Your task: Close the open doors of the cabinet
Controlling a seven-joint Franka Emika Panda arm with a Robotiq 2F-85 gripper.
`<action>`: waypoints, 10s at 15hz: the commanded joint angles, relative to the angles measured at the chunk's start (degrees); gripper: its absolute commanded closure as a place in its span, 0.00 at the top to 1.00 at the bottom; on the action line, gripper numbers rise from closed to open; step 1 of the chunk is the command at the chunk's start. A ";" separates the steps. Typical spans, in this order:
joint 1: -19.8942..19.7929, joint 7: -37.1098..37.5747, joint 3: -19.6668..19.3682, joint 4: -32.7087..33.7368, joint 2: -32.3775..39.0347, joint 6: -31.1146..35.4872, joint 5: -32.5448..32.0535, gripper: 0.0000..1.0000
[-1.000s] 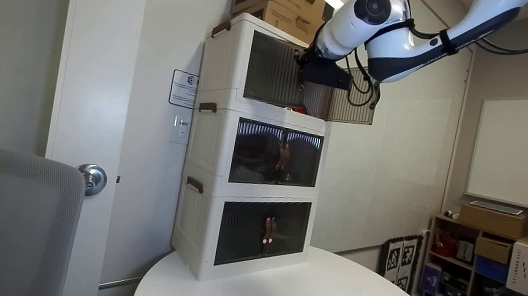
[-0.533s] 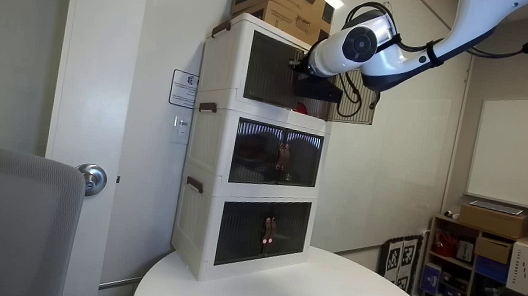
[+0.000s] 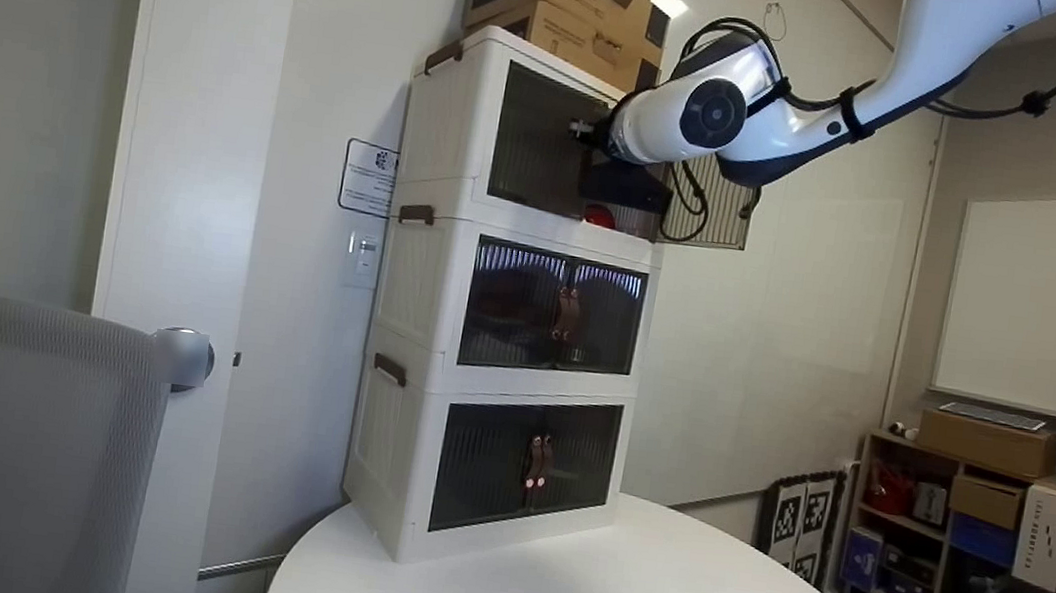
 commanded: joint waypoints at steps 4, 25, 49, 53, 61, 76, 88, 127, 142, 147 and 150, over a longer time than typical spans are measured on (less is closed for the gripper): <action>0.99 3.86 2.45 9.59 4.49 1.59 -7.53 0.10; -6.00 -15.70 -5.59 -7.06 -12.14 32.09 34.70 0.71; 17.77 -96.48 -17.14 -39.81 -30.27 -1.77 112.92 1.00; 11.39 -103.15 -14.26 -31.56 -31.03 -20.36 113.09 1.00; -0.58 -112.58 -7.38 -7.19 -31.01 -45.71 110.73 1.00; -5.28 -116.65 -13.59 1.22 -28.77 -41.73 116.90 1.00; -12.19 -127.72 -23.42 6.61 -15.89 -24.17 131.55 0.52; -12.60 -177.07 1.07 9.73 3.99 16.87 183.56 0.00; -14.51 -188.84 9.59 9.57 6.13 14.29 192.48 0.00; -15.29 -197.92 12.64 8.48 6.33 18.76 197.37 0.00; -14.65 -188.77 7.41 5.29 3.32 13.43 190.95 0.32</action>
